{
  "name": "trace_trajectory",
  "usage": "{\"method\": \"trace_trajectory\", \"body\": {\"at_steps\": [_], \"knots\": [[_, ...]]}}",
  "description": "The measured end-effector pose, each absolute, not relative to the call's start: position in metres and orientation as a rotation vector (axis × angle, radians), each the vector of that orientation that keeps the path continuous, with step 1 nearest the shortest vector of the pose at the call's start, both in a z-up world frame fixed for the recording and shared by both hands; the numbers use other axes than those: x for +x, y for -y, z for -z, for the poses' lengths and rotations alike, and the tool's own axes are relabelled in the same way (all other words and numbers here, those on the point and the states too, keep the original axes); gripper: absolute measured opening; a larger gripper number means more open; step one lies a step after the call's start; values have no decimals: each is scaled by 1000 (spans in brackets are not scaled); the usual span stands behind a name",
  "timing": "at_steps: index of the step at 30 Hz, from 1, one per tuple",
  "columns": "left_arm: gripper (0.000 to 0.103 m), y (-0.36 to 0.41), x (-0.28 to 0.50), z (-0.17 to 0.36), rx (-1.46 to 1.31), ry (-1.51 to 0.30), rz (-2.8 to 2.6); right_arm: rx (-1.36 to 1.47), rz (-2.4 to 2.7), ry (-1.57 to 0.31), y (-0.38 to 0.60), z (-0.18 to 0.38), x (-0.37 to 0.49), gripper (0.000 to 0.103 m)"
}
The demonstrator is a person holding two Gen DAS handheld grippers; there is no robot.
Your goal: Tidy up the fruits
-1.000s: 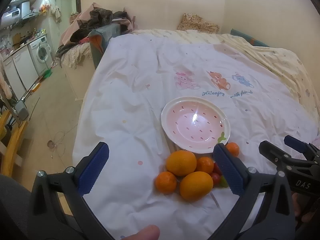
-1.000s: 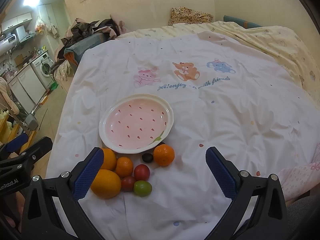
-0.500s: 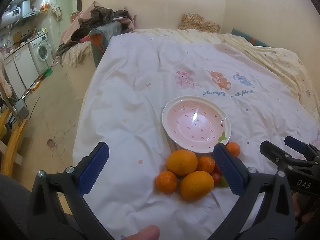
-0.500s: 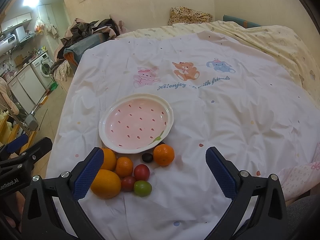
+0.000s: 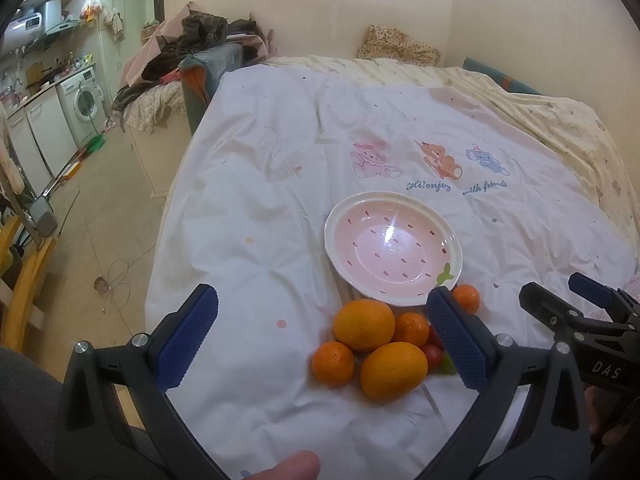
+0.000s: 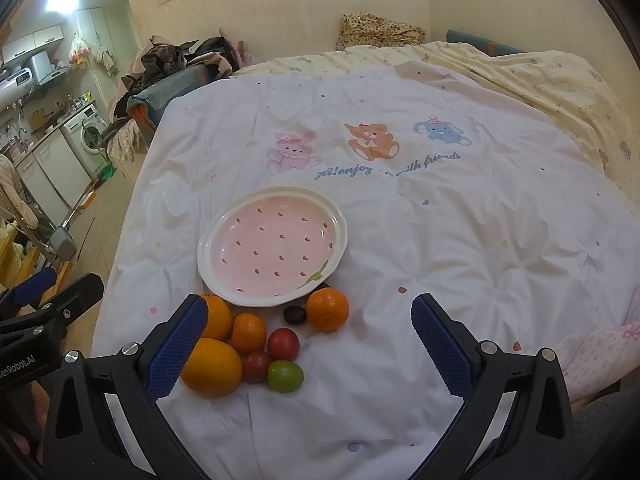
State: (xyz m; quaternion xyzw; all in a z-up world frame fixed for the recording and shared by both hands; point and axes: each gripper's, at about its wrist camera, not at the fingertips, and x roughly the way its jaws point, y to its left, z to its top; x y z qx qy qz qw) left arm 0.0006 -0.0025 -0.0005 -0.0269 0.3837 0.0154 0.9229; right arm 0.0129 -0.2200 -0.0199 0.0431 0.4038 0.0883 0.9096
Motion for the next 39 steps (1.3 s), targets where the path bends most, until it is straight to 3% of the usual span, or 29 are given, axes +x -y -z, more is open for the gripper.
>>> {"method": "trace_trajectory", "body": {"at_steps": [39], "knots": [[103, 1, -1, 2, -41, -798, -66, 94, -175, -835, 222, 17, 15, 103]]}}
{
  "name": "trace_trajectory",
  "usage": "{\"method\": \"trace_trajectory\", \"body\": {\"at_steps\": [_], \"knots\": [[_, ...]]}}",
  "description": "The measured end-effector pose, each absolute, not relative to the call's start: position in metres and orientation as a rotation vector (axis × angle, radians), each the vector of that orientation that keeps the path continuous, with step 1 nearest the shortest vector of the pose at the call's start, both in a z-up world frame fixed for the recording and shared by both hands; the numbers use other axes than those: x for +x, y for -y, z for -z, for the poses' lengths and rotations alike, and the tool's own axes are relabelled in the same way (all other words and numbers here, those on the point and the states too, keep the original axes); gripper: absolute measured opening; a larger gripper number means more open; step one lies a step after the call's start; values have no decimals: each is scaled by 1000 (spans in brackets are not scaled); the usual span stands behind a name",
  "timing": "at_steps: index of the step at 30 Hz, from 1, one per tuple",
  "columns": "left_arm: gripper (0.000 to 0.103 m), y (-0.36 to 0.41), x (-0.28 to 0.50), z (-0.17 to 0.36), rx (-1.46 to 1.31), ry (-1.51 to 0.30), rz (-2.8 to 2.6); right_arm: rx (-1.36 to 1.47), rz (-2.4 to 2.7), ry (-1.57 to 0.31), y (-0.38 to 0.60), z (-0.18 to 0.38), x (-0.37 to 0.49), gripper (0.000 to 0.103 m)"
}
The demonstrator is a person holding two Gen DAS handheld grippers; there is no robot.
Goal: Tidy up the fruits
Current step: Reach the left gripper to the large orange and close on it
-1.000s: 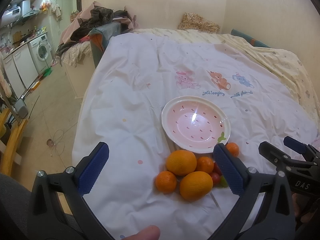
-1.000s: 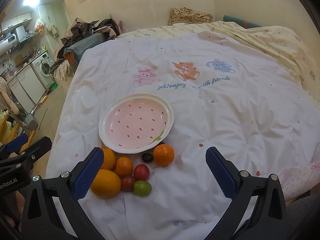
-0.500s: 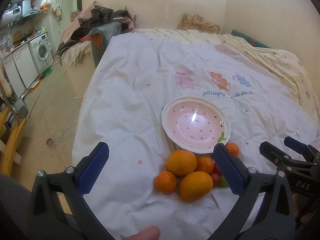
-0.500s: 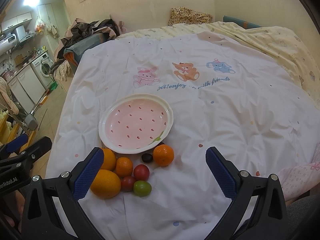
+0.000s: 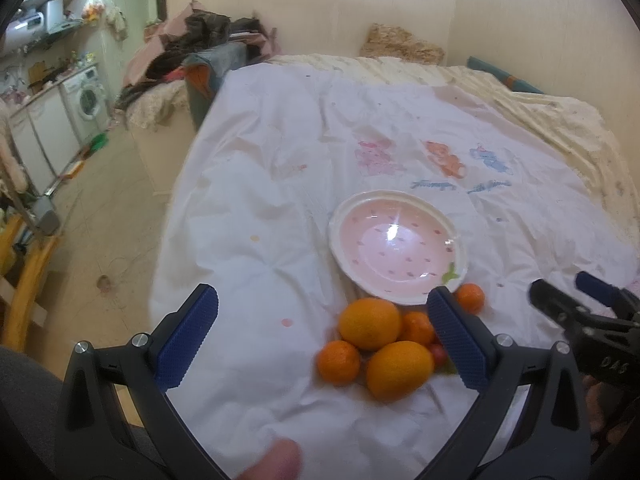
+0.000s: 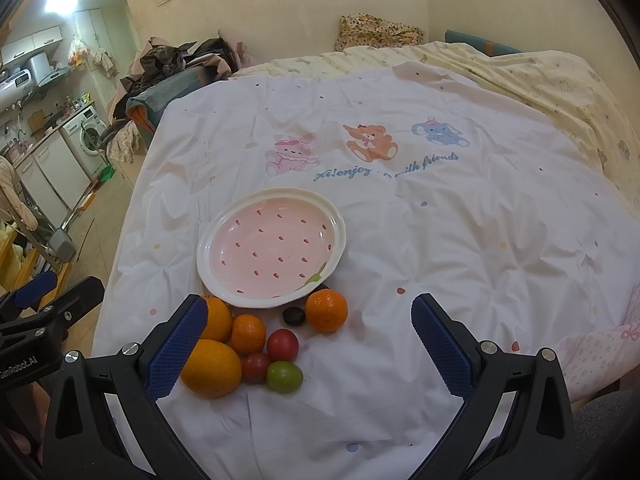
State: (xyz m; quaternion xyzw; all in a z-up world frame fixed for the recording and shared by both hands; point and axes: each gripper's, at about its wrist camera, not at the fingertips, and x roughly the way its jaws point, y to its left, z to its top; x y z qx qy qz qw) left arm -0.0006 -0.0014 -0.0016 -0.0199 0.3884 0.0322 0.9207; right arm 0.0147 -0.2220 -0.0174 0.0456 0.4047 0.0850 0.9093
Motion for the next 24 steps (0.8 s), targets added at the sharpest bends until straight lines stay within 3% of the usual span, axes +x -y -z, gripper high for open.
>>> {"method": "trace_trajectory", "body": {"at_steps": [11, 18, 24], "knots": [[102, 12, 7, 34, -87, -1114, -26, 178, -84, -892, 254, 17, 18, 103], [72, 53, 15, 74, -122, -1283, 9, 252, -79, -914, 272, 16, 18, 103], [71, 63, 33, 93, -195, -1291, -61, 292, -78, -921, 283, 17, 15, 103]]}}
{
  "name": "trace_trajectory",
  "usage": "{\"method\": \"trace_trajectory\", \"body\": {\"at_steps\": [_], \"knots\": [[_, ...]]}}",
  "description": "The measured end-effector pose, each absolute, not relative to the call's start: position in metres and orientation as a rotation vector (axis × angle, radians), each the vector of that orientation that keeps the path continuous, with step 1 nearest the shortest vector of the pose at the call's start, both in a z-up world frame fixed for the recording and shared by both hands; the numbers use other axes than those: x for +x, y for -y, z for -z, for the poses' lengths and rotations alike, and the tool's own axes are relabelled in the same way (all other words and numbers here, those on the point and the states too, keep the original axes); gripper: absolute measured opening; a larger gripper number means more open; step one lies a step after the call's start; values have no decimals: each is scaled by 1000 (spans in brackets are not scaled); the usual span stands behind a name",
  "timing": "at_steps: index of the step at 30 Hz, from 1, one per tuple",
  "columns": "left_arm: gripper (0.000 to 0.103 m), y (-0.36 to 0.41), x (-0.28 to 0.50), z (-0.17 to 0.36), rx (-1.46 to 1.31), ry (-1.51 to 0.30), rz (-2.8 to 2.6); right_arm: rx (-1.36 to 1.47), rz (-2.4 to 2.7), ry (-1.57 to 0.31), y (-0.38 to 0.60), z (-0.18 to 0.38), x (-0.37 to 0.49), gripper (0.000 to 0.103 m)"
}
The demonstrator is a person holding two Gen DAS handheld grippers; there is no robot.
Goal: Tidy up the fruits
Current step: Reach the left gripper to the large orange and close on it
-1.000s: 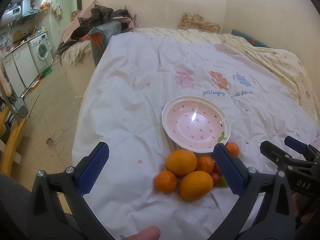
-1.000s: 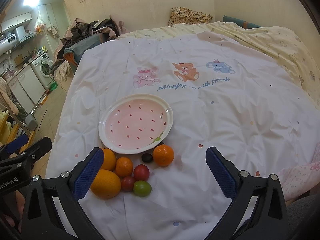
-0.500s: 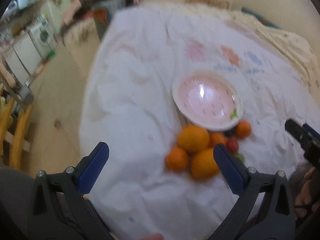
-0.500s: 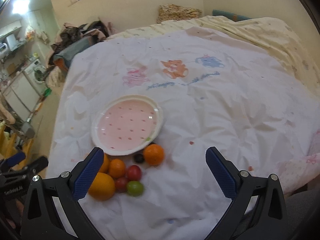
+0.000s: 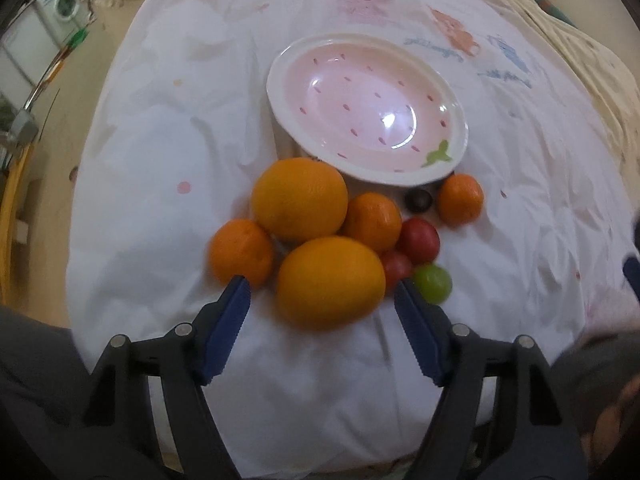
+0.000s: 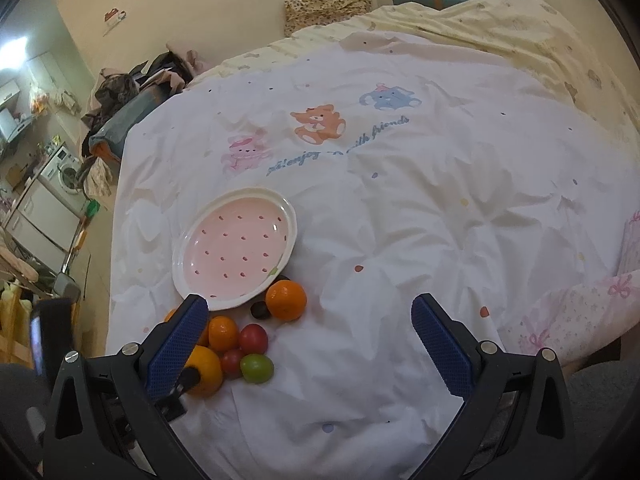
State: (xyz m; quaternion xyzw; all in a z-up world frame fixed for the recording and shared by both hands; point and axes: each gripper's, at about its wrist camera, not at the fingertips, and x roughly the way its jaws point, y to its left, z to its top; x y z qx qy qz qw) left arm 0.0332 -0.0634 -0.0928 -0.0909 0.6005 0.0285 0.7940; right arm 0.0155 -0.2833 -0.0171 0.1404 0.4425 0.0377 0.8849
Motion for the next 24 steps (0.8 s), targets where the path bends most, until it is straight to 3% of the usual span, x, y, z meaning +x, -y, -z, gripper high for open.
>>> {"method": "trace_trajectory", "body": {"at_steps": [11, 14, 24], "knots": [[72, 69, 51, 117, -255, -1355, -146, 355, -90, -945, 293, 23, 18, 103], [60, 69, 53, 117, -246, -1365, -174, 352, -91, -948, 292, 23, 18, 103], [56, 58, 47, 94, -280, -1368, -102, 321, -79, -960, 287, 27, 19, 103]]}}
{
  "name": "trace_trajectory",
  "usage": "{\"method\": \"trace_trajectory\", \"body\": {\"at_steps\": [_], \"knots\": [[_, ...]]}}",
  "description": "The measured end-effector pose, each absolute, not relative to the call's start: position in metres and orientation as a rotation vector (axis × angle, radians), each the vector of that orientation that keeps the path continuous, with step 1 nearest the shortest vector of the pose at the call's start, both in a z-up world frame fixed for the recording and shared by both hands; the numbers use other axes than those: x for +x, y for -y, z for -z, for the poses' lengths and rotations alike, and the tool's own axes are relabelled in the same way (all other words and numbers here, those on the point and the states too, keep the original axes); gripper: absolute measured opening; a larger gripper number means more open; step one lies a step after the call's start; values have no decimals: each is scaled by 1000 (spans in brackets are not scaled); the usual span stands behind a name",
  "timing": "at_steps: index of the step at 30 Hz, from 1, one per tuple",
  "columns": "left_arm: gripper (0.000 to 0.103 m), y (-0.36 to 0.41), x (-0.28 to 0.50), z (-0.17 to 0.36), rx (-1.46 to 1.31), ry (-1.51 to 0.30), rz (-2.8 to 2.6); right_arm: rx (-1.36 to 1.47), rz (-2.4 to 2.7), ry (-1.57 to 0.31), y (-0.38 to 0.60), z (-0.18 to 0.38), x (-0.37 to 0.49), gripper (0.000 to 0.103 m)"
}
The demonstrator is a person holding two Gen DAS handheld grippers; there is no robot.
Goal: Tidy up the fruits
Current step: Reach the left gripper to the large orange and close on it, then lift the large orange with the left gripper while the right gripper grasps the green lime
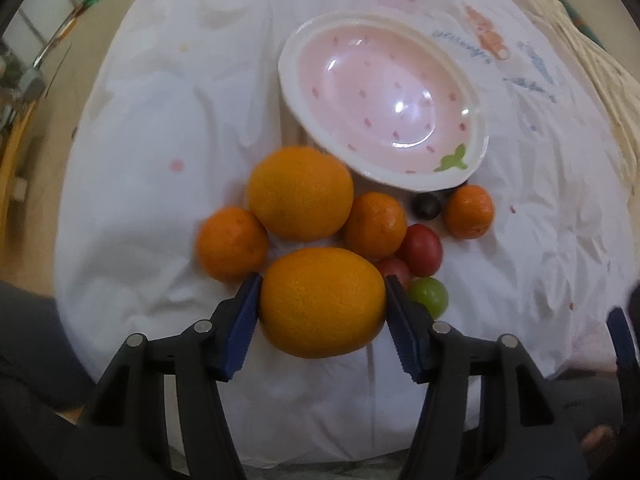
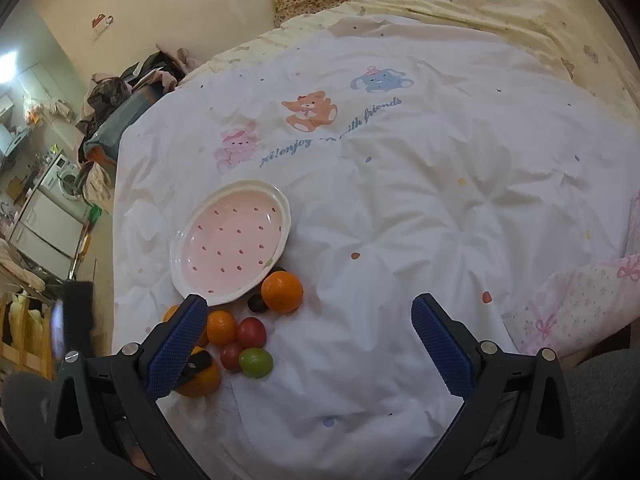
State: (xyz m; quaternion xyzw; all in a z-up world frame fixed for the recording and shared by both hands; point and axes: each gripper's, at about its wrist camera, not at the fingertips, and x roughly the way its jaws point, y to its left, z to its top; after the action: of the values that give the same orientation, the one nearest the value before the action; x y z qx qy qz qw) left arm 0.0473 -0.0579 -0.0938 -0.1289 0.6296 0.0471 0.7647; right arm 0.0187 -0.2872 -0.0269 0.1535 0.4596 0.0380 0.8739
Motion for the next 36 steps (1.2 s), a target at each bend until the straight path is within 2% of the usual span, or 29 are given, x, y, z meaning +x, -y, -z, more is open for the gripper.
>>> {"method": "trace_trajectory", "body": {"at_steps": [7, 13, 15, 17, 20, 24, 29, 36], "knots": [[56, 39, 40, 46, -165, -1263, -55, 333, -59, -1020, 289, 42, 23, 103], [56, 6, 51, 36, -137, -1210, -54, 289, -108, -1113, 274, 59, 31, 103], [56, -1, 51, 36, -120, -1192, -48, 367, -188, -1172, 273, 70, 34, 97], [56, -4, 51, 37, -98, -1175, -36, 446, -244, -1259, 272, 85, 38, 80], [56, -13, 49, 44, -130, -1173, -17, 526, -280, -1347, 267, 102, 42, 67], [56, -25, 48, 59, -237, -1212, -17, 527, -309, -1369, 254, 108, 48, 62], [56, -26, 47, 62, -253, -1234, -21, 519, -309, -1408, 239, 122, 58, 49], [56, -26, 45, 55, -249, -1214, -5, 478, -285, -1421, 229, 132, 56, 48]]}}
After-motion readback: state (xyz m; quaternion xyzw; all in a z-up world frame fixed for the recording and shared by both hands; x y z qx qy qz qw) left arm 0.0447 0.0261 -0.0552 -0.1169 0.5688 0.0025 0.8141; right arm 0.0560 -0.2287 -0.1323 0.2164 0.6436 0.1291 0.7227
